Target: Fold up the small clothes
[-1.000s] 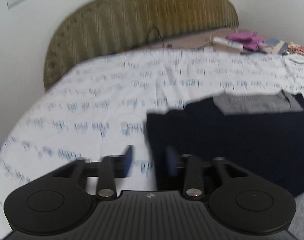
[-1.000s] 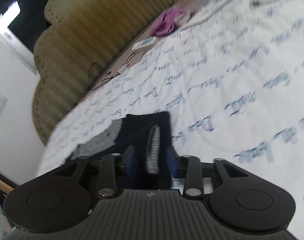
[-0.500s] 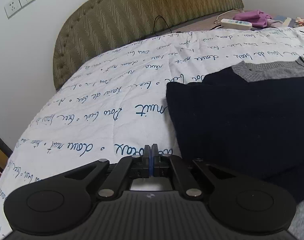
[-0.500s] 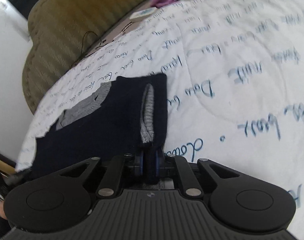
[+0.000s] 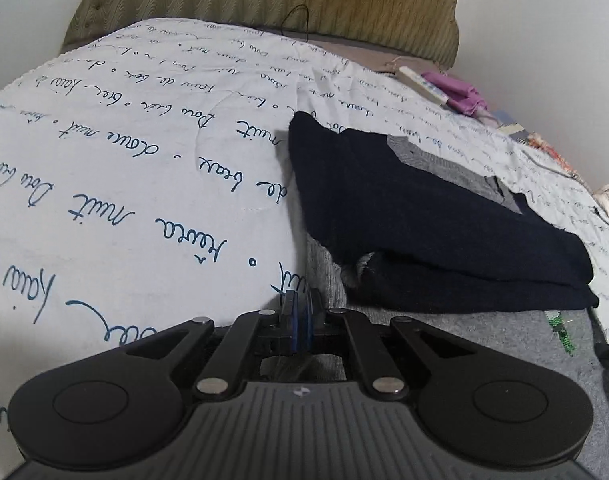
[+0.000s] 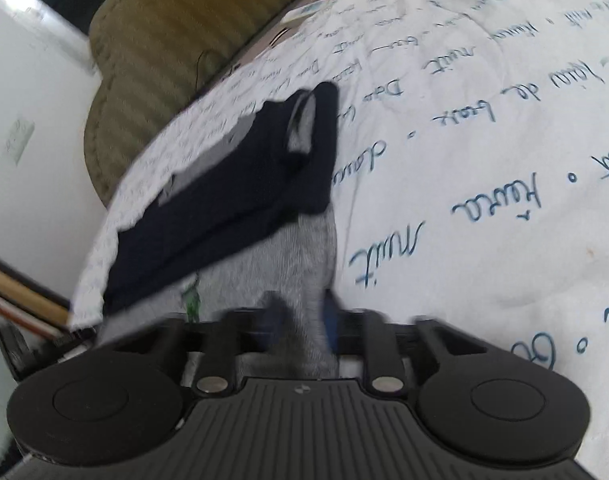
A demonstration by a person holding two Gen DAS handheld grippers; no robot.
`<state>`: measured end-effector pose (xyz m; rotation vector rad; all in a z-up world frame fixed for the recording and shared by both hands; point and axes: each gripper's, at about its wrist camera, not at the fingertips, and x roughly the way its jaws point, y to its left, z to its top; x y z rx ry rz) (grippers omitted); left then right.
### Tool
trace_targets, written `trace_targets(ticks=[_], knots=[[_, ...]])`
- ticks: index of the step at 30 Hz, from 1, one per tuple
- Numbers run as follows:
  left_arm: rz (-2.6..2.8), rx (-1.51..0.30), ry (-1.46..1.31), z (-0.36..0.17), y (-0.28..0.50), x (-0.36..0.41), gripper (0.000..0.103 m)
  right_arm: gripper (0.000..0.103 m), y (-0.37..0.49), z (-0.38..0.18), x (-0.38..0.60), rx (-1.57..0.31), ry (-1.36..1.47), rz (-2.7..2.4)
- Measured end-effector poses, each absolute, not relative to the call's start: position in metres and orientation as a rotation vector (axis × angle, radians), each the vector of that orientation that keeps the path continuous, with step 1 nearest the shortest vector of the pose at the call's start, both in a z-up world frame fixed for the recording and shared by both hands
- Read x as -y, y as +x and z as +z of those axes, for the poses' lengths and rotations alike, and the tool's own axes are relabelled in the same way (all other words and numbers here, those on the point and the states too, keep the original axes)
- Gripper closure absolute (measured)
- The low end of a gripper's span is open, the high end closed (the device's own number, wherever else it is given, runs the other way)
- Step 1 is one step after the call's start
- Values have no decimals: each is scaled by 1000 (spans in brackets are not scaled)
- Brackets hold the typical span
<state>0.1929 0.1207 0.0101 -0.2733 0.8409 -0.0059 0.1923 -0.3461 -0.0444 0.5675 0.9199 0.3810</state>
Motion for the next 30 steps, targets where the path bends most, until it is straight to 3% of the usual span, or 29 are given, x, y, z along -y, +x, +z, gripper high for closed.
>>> trace_targets(ticks=[8, 9, 12, 13, 14, 15, 16, 17, 21, 22, 23, 24, 25, 30], knots=[[63, -854, -255, 13, 185, -141, 103, 97, 187, -46, 371, -904, 627, 314], [61, -841, -280, 15, 179, -144, 103, 87, 184, -48, 370, -894, 635, 315], [-19, -829, -386, 24, 160, -154, 98, 73, 174, -46, 372, -880, 701, 304], [-42, -834, -421, 24, 153, -156, 91, 68, 168, -44, 373, -868, 718, 319], [-58, -841, -453, 24, 147, -158, 75, 61, 161, -43, 374, -860, 726, 333], [-73, -846, -482, 22, 141, -159, 64, 63, 154, -42, 374, -859, 732, 350], [-90, -843, -507, 20, 137, -159, 43, 63, 149, -43, 373, -865, 736, 362], [-96, -832, -516, 18, 134, -158, 35, 62, 145, -43, 371, -872, 739, 369], [-64, -824, -462, 13, 136, -148, 36, 63, 140, -44, 359, -880, 711, 378], [-46, -828, -410, 12, 139, -143, 47, 63, 140, -43, 358, -881, 717, 382], [-6, -839, -345, 12, 141, -137, 82, 64, 140, -43, 356, -883, 718, 390], [36, -848, -299, 11, 144, -135, 95, 82, 141, -42, 352, -889, 693, 399], [46, -859, -307, 11, 144, -137, 99, 96, 142, -42, 348, -903, 660, 398], [63, -863, -308, 19, 143, -148, 100, 97, 138, -33, 366, -832, 674, 328]])
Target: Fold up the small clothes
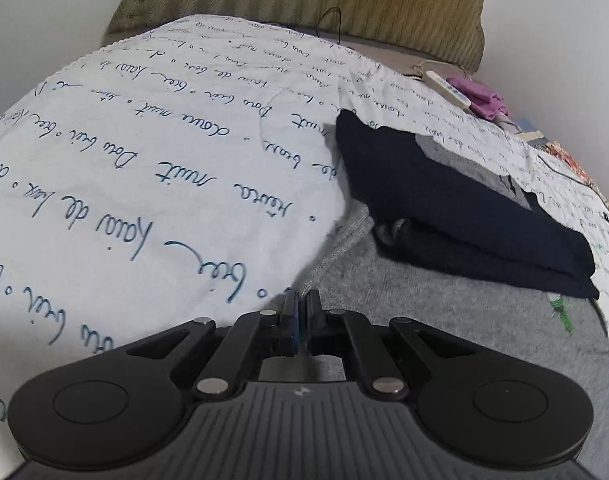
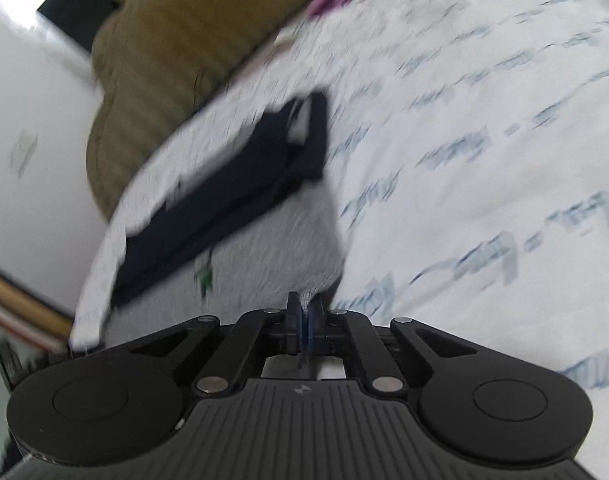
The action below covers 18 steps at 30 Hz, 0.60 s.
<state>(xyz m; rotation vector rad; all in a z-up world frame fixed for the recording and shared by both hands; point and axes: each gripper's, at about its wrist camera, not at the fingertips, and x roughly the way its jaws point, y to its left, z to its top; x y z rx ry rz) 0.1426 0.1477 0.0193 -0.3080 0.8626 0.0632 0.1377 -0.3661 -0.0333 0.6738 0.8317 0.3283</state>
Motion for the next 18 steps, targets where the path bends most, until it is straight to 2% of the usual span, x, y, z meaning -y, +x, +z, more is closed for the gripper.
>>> trace_targets(ticks=[4, 5, 7, 8, 9, 11, 18], knots=[[60, -843, -285, 13, 137, -139, 98, 97, 137, -54, 374, -880, 723, 314], [47, -835, -320, 15, 133, -140, 96, 86, 133, -54, 373, -871, 739, 309], [15, -841, -386, 21, 122, -143, 91, 71, 124, -52, 374, -861, 796, 292], [8, -841, -414, 24, 112, -145, 84, 59, 116, -48, 374, -852, 814, 309], [-2, -836, -447, 25, 100, -147, 79, 56, 106, -43, 375, -838, 823, 330], [-37, -856, -490, 20, 74, -149, 55, 55, 81, -35, 376, -837, 822, 383], [-151, -892, -619, 10, -24, -152, 50, 53, -26, -50, 395, -947, 884, 413]])
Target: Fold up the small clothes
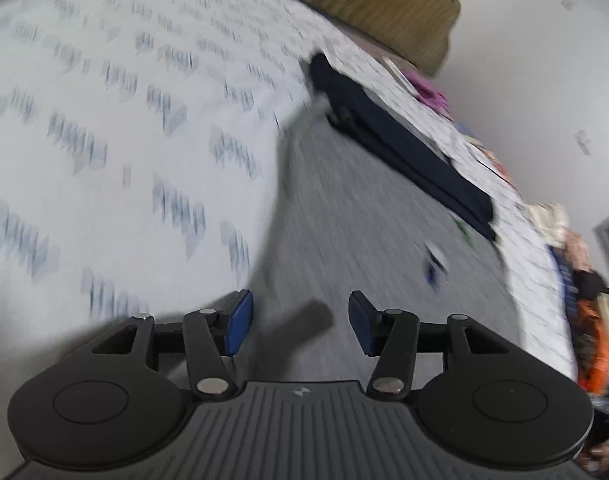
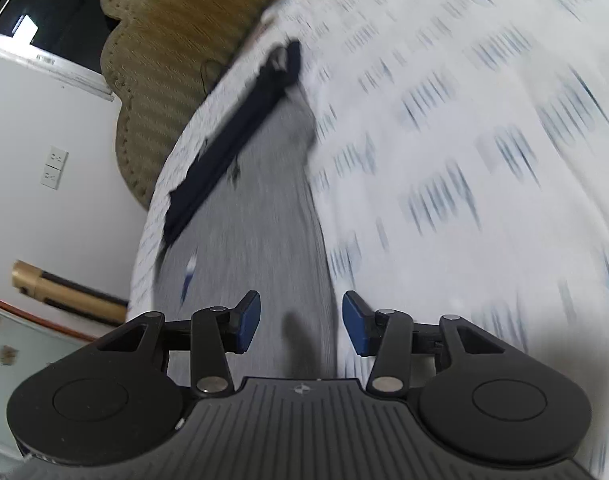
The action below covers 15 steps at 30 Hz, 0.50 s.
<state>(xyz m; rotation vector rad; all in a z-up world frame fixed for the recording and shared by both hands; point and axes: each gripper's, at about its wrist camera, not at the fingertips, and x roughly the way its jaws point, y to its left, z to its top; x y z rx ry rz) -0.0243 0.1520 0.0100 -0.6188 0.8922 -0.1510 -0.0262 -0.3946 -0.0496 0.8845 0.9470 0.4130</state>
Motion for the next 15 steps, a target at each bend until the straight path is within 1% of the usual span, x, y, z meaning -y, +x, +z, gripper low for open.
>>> trace_targets(ticks=[4, 7, 8, 10, 12, 13, 14, 15], knots=[[-236, -919, -756, 0, -61, -154, 50, 55, -72, -62, 384, -1037, 930, 482], [-256, -912, -846, -7, -74, -158, 52, 57, -85, -70, 377, -1048, 987, 516], [-255, -910, -871, -9, -76, -159, 52, 59, -85, -72, 377, -1039, 1005, 517], [-257, -919, -929, -11, -78, -164, 53, 69, -82, -75, 377, -1018, 1059, 504], [-265, -926, -964, -14, -80, -167, 53, 97, -79, -81, 376, -1008, 1091, 474], [-260, -928, -973, -16, -81, -167, 58, 98, -76, -84, 373, -1020, 1085, 453], [-253, -934, -975, -16, -83, -166, 66, 98, -77, -86, 372, -1019, 1078, 446], [-244, -944, -970, -16, -84, -164, 70, 98, -78, -86, 372, -1009, 1073, 446]])
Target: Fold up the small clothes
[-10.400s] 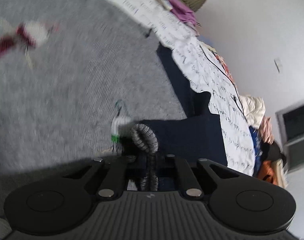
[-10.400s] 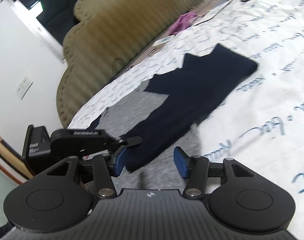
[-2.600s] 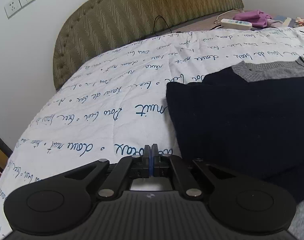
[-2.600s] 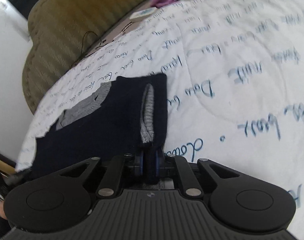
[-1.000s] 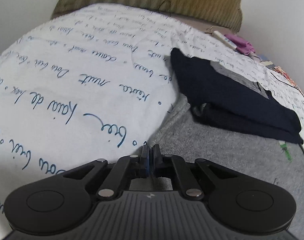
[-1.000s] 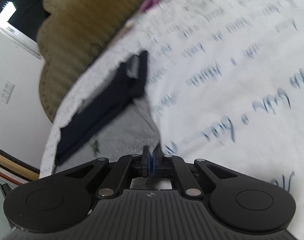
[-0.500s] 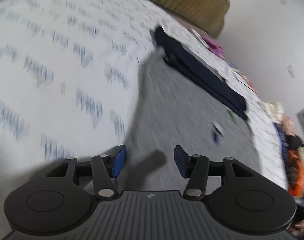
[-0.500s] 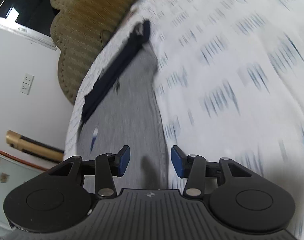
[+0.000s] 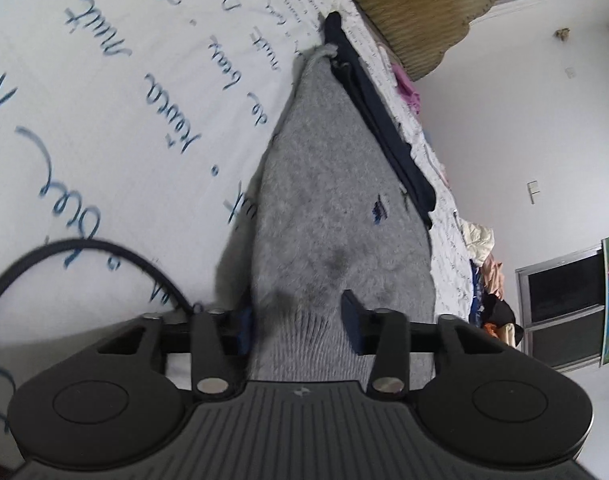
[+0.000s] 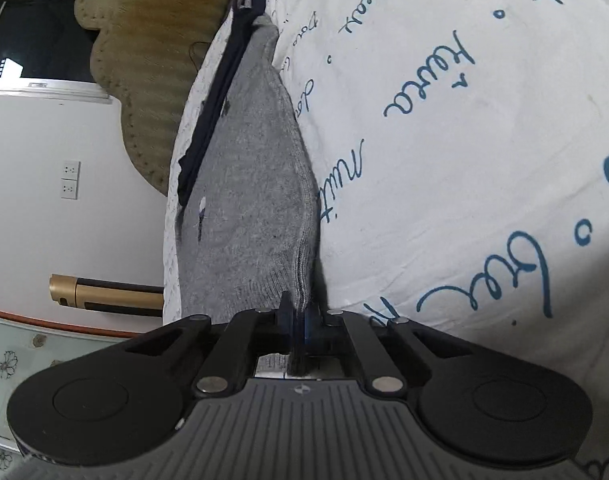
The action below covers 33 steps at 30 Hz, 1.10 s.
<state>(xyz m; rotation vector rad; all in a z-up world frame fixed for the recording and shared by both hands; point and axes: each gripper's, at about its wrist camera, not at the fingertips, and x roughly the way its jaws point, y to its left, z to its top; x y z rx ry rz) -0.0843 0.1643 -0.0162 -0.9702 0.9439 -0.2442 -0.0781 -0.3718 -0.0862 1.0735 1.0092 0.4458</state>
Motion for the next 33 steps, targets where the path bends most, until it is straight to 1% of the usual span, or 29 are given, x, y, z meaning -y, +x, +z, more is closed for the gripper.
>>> trace_targets(ticks=[1, 2, 5, 7, 8, 10, 13, 14, 15, 16, 17, 18, 19, 20, 21, 22, 23, 24, 27, 33], knots=[[-230, -952, -970, -17, -86, -163, 87, 97, -78, -84, 372, -1009, 1066, 438], [-232, -961, -973, -17, -88, -161, 98, 96, -79, -79, 371, -1008, 1052, 436], [-213, -922, -868, 0, -96, -154, 98, 96, -84, -56, 384, -942, 1009, 437], [-190, -937, -814, 0, -95, -155, 98, 97, -89, -51, 400, -918, 996, 411], [-166, -961, -793, -7, -93, -157, 98, 97, -89, -55, 404, -944, 978, 385], [-177, -962, -835, -15, -93, -162, 98, 100, -88, -76, 403, -998, 978, 365], [-212, -967, -815, -7, -95, -159, 97, 96, -91, -80, 401, -940, 1028, 380], [-235, -975, -813, -7, -96, -157, 95, 90, -93, -80, 400, -930, 1039, 394], [-254, -990, -812, -8, -96, -156, 93, 81, -93, -80, 399, -931, 1049, 400], [-257, -1003, -817, -10, -95, -153, 88, 78, -93, -80, 398, -943, 1048, 397], [-254, -1001, -826, -11, -96, -153, 85, 71, -93, -80, 399, -945, 1058, 405], [-254, -993, -835, -12, -95, -153, 83, 61, -92, -78, 398, -941, 1072, 420], [-255, -986, -844, -12, -93, -152, 79, 57, -91, -76, 397, -936, 1083, 433], [-256, -983, -854, -12, -92, -151, 78, 56, -89, -74, 396, -935, 1085, 441], [-253, -984, -853, -12, -90, -149, 78, 59, -86, -72, 393, -939, 1076, 447], [-249, -988, -846, -11, -88, -147, 80, 64, -83, -71, 390, -948, 1052, 449], [-238, -998, -835, -10, -86, -146, 91, 89, -79, -70, 387, -968, 1019, 444], [-225, -1013, -821, -10, -85, -146, 99, 93, -76, -69, 382, -991, 980, 436], [-203, -1016, -794, -2, -82, -147, 98, 94, -76, -67, 374, -986, 933, 458], [-273, -933, -779, 31, -61, -147, 98, 94, -68, -33, 377, -857, 986, 542]])
